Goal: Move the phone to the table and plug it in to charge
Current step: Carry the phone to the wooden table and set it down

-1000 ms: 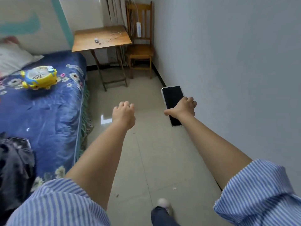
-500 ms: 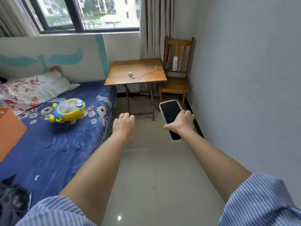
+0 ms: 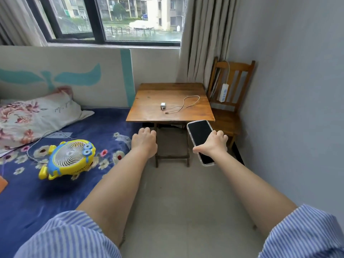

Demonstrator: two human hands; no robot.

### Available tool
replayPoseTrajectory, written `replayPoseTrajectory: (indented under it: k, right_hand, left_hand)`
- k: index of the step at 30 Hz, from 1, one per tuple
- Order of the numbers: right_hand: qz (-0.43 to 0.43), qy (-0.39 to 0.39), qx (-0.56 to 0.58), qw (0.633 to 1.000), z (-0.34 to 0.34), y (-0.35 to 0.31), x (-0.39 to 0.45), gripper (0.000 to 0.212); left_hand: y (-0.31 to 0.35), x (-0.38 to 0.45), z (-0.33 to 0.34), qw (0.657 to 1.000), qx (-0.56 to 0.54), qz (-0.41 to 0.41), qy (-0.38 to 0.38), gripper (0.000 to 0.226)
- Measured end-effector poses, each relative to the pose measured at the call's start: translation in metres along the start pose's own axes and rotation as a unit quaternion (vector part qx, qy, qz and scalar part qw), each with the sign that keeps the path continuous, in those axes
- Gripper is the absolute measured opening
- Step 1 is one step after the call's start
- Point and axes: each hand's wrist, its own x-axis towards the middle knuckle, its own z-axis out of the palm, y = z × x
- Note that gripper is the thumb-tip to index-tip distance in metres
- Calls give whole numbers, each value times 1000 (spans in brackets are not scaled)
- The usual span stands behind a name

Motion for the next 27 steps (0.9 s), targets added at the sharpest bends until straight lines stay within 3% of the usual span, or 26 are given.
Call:
replayPoseTrajectory:
  k: [7, 16, 27]
  right_hand:
    - [-29, -24, -25, 999, 38, -67, 141, 88]
    - [-79, -75, -34, 993, 100, -174, 359, 94]
    - [-74, -136, -48, 987, 208, -297, 516, 89]
  left_hand:
    - [-33, 145, 36, 999, 8, -15, -44, 29]
    - [-98, 347, 70, 992, 0, -100, -79, 31]
    - [-208, 496, 132, 978, -20, -140, -155, 27]
